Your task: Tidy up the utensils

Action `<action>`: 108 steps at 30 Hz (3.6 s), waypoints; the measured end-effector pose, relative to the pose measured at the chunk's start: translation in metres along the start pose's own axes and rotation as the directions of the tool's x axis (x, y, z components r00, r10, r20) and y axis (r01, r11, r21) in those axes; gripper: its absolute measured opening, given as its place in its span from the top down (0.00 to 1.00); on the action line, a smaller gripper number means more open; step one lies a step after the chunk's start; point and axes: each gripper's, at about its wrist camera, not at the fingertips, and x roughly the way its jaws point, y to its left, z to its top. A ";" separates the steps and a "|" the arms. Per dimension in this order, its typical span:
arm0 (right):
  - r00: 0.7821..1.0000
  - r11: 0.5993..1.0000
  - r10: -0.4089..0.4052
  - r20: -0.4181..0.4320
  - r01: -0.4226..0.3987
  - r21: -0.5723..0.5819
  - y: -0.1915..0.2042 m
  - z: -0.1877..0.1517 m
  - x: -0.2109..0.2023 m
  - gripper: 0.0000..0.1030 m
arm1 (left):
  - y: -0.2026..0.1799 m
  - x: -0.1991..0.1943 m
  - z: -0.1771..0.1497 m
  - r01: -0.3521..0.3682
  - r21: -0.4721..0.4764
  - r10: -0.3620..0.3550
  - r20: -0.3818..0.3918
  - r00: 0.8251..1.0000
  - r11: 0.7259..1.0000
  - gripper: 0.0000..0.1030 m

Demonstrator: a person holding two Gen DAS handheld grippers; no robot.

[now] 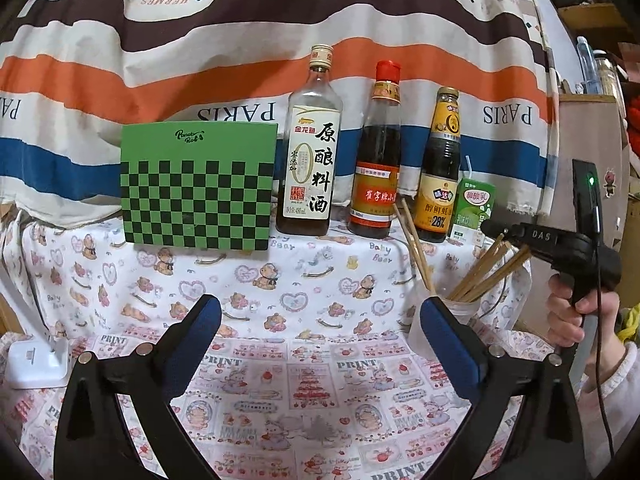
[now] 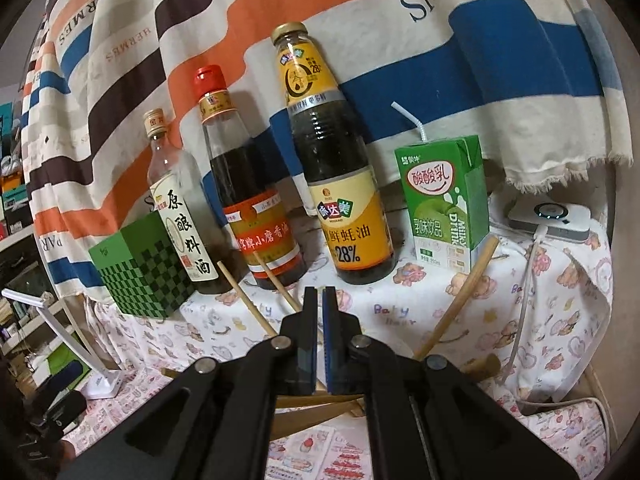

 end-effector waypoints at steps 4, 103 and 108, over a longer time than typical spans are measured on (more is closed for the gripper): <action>0.999 1.000 0.008 0.043 -0.008 0.009 0.005 0.004 -0.015 0.90 | 0.000 0.000 -0.002 -0.014 0.018 0.014 0.003 1.000 1.000 0.04; 0.971 0.937 -0.238 0.021 0.235 -0.257 0.047 -0.104 -0.026 0.00 | 0.000 0.023 -0.042 -0.191 0.074 0.194 -0.028 0.981 0.979 0.00; 0.971 0.937 -0.238 0.021 0.235 -0.258 0.047 -0.104 -0.025 0.00 | 0.000 0.024 -0.042 -0.192 0.077 0.195 -0.028 0.980 0.978 0.00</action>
